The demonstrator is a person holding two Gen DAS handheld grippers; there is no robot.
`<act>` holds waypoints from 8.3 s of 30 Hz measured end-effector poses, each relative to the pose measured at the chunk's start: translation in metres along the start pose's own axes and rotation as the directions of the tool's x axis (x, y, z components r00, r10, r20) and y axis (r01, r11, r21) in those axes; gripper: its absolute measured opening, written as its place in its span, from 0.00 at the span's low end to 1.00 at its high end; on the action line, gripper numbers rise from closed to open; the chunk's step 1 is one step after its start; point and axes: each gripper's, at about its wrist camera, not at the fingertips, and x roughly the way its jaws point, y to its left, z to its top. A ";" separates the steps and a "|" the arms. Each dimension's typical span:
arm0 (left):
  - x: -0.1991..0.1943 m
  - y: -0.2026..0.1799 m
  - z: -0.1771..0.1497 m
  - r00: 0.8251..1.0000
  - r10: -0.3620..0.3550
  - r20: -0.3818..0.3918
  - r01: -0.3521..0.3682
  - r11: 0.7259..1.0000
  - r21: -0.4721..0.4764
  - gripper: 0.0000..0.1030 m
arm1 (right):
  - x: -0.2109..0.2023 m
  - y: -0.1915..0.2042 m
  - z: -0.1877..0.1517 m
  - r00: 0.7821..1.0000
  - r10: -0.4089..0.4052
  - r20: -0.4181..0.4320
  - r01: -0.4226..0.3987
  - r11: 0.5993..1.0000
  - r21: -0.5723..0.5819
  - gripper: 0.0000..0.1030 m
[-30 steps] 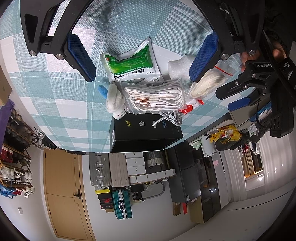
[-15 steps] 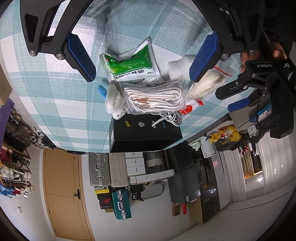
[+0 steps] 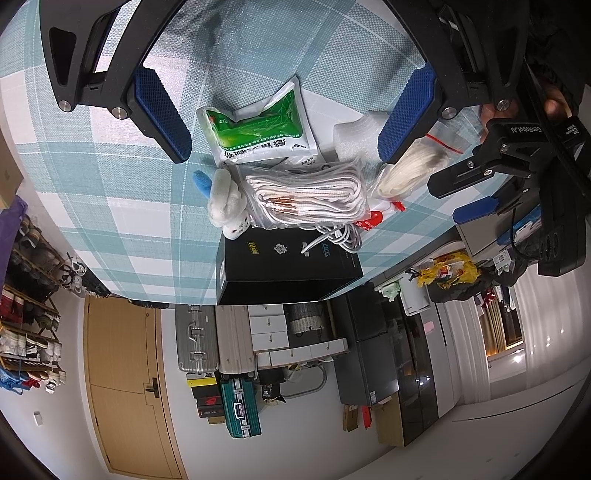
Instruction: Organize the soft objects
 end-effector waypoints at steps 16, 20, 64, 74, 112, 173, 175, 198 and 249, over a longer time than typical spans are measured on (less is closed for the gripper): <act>-0.001 -0.004 0.001 1.000 0.014 -0.001 -0.014 1.000 0.025 1.00 | 0.003 -0.002 0.001 1.000 0.005 -0.013 -0.005 1.000 0.015 1.00; -0.005 0.000 0.004 1.000 -0.001 -0.001 0.001 1.000 -0.004 1.00 | 0.008 -0.004 0.004 0.999 -0.010 -0.045 0.010 1.000 0.007 1.00; 0.031 -0.014 -0.005 0.949 -0.174 -0.261 0.155 0.984 -0.093 0.43 | 0.047 -0.002 -0.003 0.960 -0.078 -0.271 0.047 0.992 -0.119 0.58; 0.021 -0.003 -0.002 0.963 -0.149 -0.224 0.133 0.987 -0.087 0.40 | 0.037 -0.003 -0.007 0.963 -0.037 -0.265 0.010 0.995 -0.103 0.46; -0.006 0.014 0.091 0.999 -0.020 0.043 0.018 0.999 0.029 0.40 | -0.019 0.002 0.100 0.997 -0.011 0.077 0.014 0.999 -0.041 0.46; 0.156 0.006 0.114 0.994 0.036 -0.099 -0.032 0.999 0.039 0.41 | 0.157 -0.028 0.139 0.991 -0.056 -0.124 0.037 0.987 -0.154 0.46; 0.158 0.005 0.114 0.994 0.031 -0.105 -0.027 0.999 0.045 0.41 | 0.159 -0.027 0.139 0.991 -0.058 -0.125 0.036 0.985 -0.169 0.46; 0.163 0.003 0.109 0.989 0.037 -0.143 -0.024 0.995 0.097 0.45 | 0.169 -0.027 0.140 0.972 -0.069 -0.225 0.026 0.981 -0.190 0.46; 0.062 0.014 0.062 0.995 0.036 -0.097 -0.030 0.998 0.059 1.00 | 0.043 -0.049 0.097 0.993 -0.048 -0.111 0.048 0.999 0.004 0.99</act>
